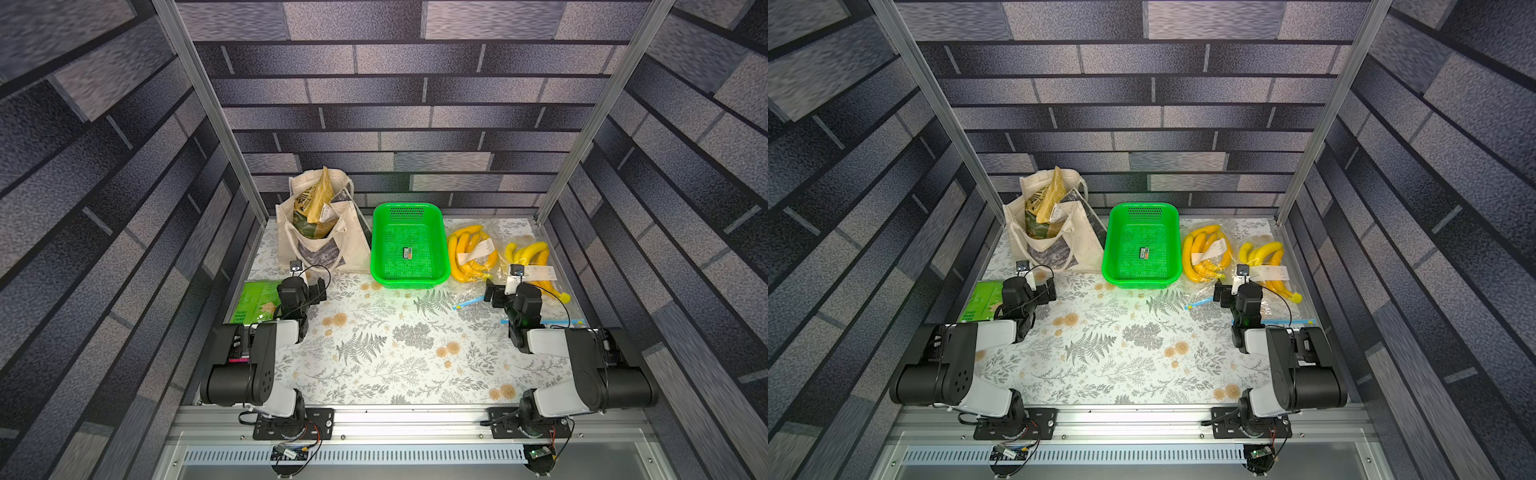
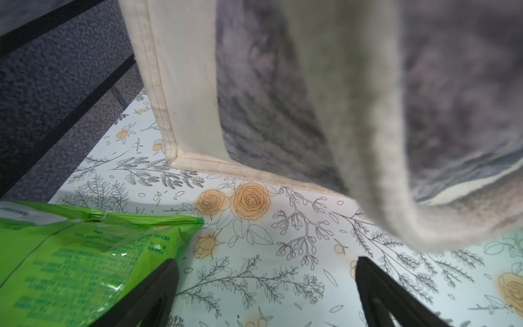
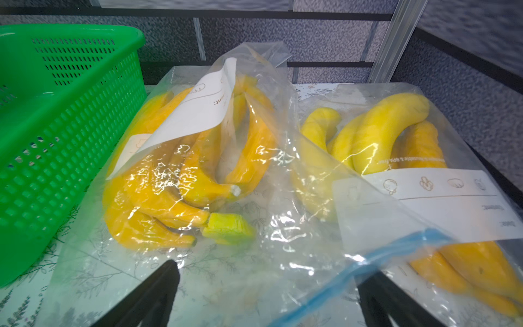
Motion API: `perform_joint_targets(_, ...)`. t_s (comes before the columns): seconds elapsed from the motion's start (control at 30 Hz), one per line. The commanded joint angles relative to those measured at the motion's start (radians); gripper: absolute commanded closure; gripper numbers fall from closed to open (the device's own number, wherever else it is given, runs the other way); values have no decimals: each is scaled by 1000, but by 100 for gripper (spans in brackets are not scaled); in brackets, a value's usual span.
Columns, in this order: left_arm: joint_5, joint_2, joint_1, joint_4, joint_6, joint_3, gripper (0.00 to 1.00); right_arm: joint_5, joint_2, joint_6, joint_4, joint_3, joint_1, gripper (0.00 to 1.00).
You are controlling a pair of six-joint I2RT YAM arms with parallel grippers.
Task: Open the zip-top bag and take out the banana
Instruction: Zip the zipper on the zipper food storage bag.
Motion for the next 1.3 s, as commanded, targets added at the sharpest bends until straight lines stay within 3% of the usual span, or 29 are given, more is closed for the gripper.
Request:
perform_joint_targets(0.0,-155,-119,-74,-196,52,77,0,-10,-137,-6,-31,-37,9,0)
perform_joint_targets(0.27,-290,-272,-163,-428,-131,145,0,-33,-521,82,-391,-39,10,0)
perform_joint_targets(0.37,-294,-340,-161,-578,-306,195,0,28,-626,180,-625,35,12,0)
perform_joint_targets(0.5,-51,-372,-44,-761,-566,263,0,32,-697,324,-822,116,11,0)
perform_joint_targets(0.6,180,-364,-13,-703,-581,250,0,44,-692,448,-904,154,11,0)
perform_joint_targets(0.67,163,-374,-101,-671,-570,246,0,70,-658,504,-975,195,11,0)
perform_joint_targets(0.8,24,-362,-375,-671,-556,296,0,12,-535,472,-1055,307,11,0)
perform_joint_targets(0.97,-43,-194,-631,-661,-564,408,0,-2,-363,421,-1125,453,10,1)
perform_joint_targets(1.07,-46,-65,-719,-654,-568,482,0,24,-236,398,-1176,552,9,2)
perform_joint_targets(1.27,4,132,-798,-621,-580,595,0,61,-35,388,-1207,672,4,3)
